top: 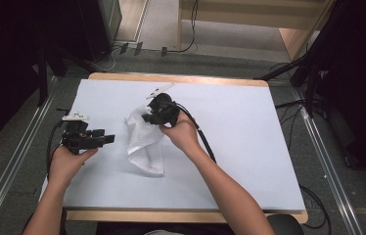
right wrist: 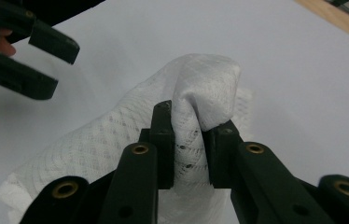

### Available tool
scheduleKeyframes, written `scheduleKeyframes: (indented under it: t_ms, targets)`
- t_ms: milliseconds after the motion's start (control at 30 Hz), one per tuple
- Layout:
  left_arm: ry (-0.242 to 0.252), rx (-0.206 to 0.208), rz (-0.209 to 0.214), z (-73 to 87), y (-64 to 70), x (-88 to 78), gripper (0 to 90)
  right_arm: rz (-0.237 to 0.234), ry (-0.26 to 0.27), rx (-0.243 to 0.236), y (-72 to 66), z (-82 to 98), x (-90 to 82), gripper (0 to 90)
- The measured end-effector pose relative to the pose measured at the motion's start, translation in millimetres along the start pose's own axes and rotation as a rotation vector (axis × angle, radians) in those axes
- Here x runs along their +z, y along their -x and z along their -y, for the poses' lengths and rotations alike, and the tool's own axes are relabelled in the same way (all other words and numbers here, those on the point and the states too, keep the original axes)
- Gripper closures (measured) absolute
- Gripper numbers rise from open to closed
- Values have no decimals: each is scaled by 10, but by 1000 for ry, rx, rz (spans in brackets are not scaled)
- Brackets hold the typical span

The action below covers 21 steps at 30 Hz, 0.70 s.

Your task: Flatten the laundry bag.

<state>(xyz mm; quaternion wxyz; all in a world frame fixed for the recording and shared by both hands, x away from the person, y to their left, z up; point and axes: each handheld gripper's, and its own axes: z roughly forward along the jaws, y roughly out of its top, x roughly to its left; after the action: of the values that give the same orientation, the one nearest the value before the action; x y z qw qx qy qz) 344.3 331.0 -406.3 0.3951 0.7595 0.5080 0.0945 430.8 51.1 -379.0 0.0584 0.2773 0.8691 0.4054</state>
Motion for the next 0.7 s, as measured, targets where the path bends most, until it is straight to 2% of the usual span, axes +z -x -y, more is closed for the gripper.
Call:
scheduleKeyframes:
  t_ms: [133,267,300,333,400,467,500,533,567,600,633,700]
  targets:
    - [11,-22,-13,14,-58,-49,440,-52,-5,-3,-93,-8,135,760]
    - [10,-28,-34,36,-92,-83,440,-70,-22,-17,-181,-30,194,740]
    - [14,-31,-39,41,-95,-94,440,-76,-22,-31,-205,-40,205,711]
    - [16,-33,-43,51,-107,-117,440,-111,-21,-34,-238,-64,202,610]
    - [16,-36,-50,65,-120,-135,439,-119,-19,-40,-261,-93,155,527]
    - [15,-36,-54,71,-129,-144,438,-111,0,-44,-265,-121,63,496]
    - [13,-39,-57,77,-134,-153,438,-111,0,-44,-265,-121,63,496]
    - [17,-41,-58,84,-139,-158,437,-119,24,-33,-239,-140,-58,483]
    - [15,-42,-63,88,-140,-165,437,-119,24,-33,-239,-140,-58,483]
    - [17,-42,-64,98,-143,-173,435,-116,44,-28,-195,-140,-175,490]
    - [17,-42,-64,98,-143,-173,435,-116,44,-28,-195,-140,-175,490]
    - [16,-43,-68,106,-139,-183,434,-115,51,-16,-132,-100,-263,527]
